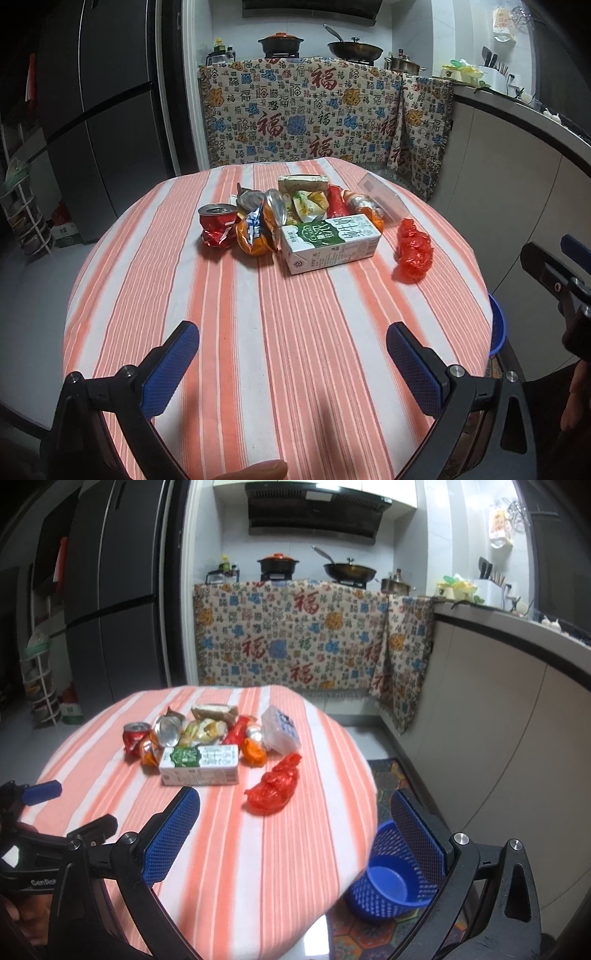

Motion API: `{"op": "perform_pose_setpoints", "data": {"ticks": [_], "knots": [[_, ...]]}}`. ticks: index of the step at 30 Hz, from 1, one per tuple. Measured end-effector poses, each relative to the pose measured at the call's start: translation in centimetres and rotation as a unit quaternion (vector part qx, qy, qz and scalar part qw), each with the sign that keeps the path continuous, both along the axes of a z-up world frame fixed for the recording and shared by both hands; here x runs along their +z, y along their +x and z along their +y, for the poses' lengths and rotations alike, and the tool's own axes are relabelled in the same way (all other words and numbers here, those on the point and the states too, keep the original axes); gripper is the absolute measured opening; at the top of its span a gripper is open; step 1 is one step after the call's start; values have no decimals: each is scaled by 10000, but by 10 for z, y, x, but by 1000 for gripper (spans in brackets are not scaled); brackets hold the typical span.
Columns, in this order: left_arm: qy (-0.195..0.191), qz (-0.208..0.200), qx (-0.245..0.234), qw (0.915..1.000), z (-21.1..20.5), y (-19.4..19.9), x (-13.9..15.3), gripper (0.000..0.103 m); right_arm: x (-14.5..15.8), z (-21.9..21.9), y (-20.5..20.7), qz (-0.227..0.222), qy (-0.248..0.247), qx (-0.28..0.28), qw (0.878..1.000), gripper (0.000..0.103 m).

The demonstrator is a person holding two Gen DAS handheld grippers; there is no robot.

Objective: Collect trash
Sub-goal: 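Reach the left tool to the milk carton while the right tool reaches the red bag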

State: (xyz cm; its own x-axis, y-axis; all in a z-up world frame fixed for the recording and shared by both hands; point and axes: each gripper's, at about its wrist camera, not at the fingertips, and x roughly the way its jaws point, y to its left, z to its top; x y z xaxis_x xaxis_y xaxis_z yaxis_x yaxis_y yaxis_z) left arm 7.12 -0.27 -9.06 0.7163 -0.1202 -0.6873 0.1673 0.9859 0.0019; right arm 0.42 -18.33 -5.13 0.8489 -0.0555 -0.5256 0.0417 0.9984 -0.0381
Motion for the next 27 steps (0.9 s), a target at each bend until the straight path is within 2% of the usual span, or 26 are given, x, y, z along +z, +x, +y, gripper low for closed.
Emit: {"op": "perform_pose_setpoints", "data": {"ticks": [12, 16, 19, 21, 23, 25, 27], "knots": [[111, 36, 75, 9999, 2, 14, -6, 103, -17, 1, 20, 174, -23, 23, 9998, 103], [156, 245, -20, 9996, 5, 21, -15, 103, -30, -1, 32, 279, 37, 69, 9996, 103], [232, 213, -111, 9994, 7, 27, -20, 103, -44, -6, 42, 428, 65, 67, 9990, 103], [249, 214, -384, 9987, 5, 36, -21, 103, -56, -10, 46, 556, 98, 25, 9984, 103], [219, 187, -880, 9957, -2, 50, -17, 103, -65, -14, 47, 653, 168, 12, 9977, 103], [268, 166, -1356, 9903, -12, 64, -13, 103, -72, -17, 47, 733, 223, 11, 9971, 103], [424, 106, -1958, 9797, -28, 82, -9, 103, -74, -21, 46, 768, 238, 23, 9968, 103]]}}
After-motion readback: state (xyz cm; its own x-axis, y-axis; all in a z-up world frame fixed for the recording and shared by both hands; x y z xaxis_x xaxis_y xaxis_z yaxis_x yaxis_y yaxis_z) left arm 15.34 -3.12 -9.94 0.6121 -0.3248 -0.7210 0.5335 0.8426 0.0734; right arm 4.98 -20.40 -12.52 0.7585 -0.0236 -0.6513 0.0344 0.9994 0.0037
